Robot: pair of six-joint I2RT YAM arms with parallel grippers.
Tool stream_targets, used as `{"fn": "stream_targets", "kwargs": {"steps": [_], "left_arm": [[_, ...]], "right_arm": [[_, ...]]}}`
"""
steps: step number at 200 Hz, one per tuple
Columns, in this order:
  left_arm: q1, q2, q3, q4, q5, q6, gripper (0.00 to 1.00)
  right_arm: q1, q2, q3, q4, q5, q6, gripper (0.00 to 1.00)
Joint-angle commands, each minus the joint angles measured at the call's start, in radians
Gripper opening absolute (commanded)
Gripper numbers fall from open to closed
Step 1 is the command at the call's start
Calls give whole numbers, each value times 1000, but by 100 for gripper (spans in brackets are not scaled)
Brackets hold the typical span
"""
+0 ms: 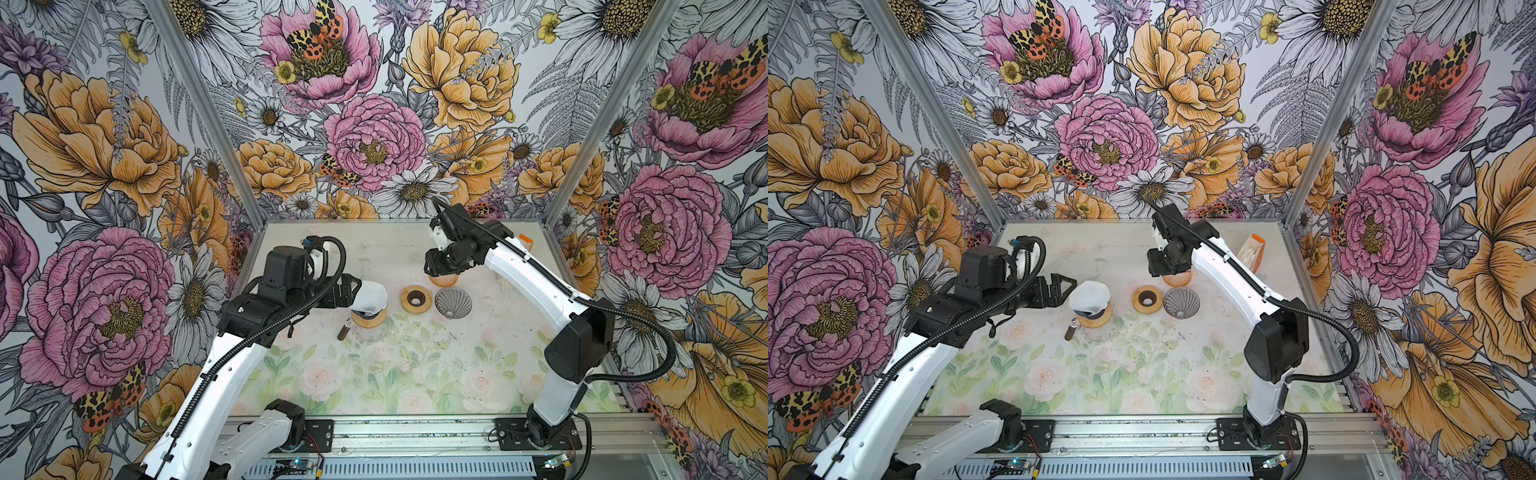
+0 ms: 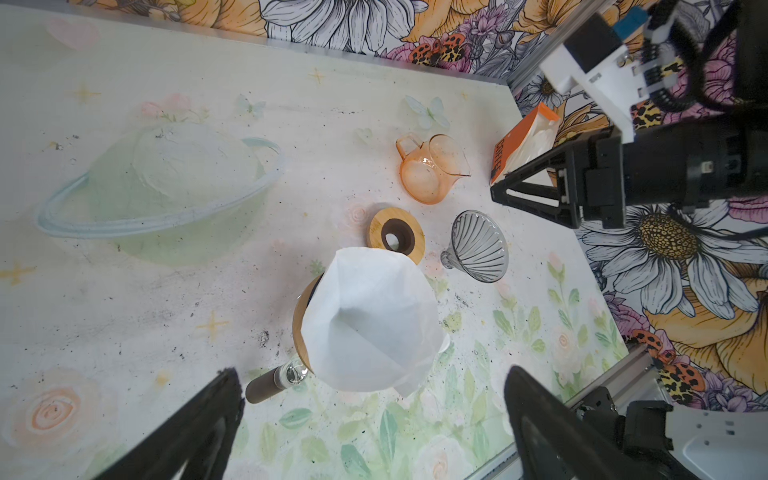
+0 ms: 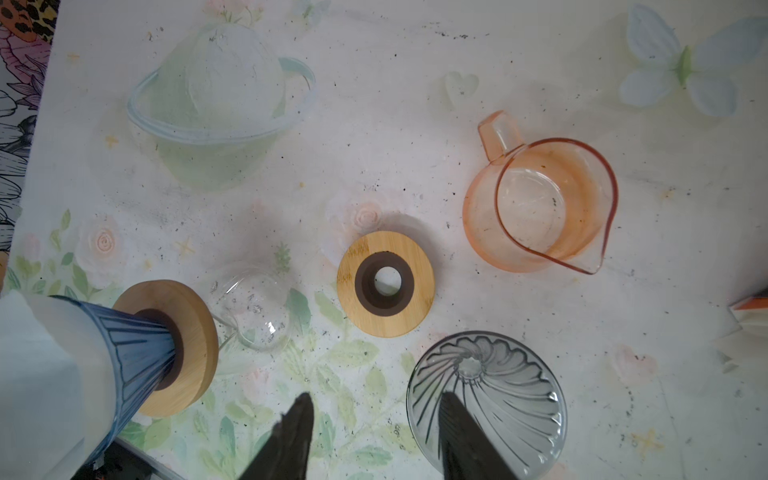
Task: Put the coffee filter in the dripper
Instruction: 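Release the filter and move the right gripper to the bamboo ring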
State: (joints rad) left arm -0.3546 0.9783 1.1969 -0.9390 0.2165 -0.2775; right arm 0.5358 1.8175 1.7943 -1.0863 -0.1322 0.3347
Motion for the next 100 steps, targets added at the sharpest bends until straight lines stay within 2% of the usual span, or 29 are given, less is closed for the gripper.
{"fn": "stream_targets", "kwargs": {"steps": [1,52,100], "left_arm": [[-10,-13,-26,9,-30,12,99],[-10,-21,-49,9,-40,4,99],[-12,-21,-73,9,-48,-1,99]], "right_arm": [[-3,62,15,20,-52,-48,51],[-3,174,56,20,-57,-84,51],[-2,269,101,22,9,-108,50]]}}
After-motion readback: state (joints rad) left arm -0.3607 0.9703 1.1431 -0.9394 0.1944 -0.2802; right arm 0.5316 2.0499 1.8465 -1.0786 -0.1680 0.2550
